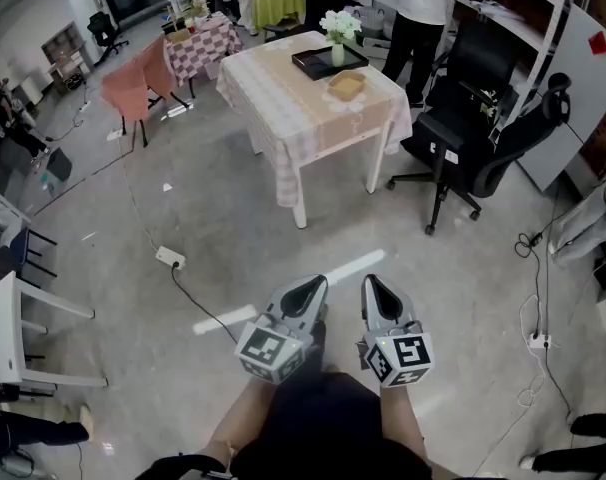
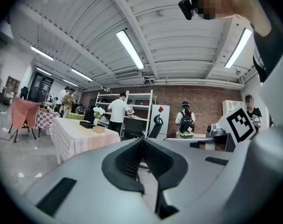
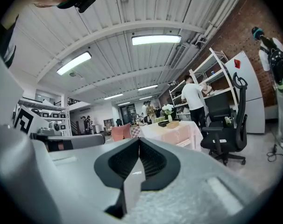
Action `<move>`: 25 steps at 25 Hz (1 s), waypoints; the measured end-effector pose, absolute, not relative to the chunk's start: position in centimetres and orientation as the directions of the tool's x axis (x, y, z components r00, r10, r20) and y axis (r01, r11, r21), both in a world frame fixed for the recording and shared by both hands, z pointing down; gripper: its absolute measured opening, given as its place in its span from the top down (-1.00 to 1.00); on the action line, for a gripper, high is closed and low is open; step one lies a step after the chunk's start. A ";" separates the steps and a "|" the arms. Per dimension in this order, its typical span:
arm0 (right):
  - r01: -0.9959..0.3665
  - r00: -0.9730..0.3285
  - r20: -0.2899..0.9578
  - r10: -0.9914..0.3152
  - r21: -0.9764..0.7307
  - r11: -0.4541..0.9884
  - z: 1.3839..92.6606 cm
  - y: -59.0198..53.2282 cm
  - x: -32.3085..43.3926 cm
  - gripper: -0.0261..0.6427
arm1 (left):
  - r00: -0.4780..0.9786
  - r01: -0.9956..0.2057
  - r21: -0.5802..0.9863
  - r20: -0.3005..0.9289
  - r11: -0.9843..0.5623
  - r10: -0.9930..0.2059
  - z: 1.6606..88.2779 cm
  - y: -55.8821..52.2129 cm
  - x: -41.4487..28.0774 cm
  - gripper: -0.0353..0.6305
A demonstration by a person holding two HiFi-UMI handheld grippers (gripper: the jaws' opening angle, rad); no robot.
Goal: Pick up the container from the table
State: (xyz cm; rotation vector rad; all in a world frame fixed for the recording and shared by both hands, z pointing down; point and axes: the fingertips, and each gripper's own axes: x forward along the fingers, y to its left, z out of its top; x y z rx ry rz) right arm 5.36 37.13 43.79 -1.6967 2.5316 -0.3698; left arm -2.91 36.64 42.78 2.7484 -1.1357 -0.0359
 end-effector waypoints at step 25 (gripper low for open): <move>-0.880 -0.457 0.063 -0.887 -0.181 0.440 41.2 18.0 5.5 0.91 | 0.693 -0.709 0.178 -0.005 -0.682 -0.721 40.6 17.3 -1.3 0.86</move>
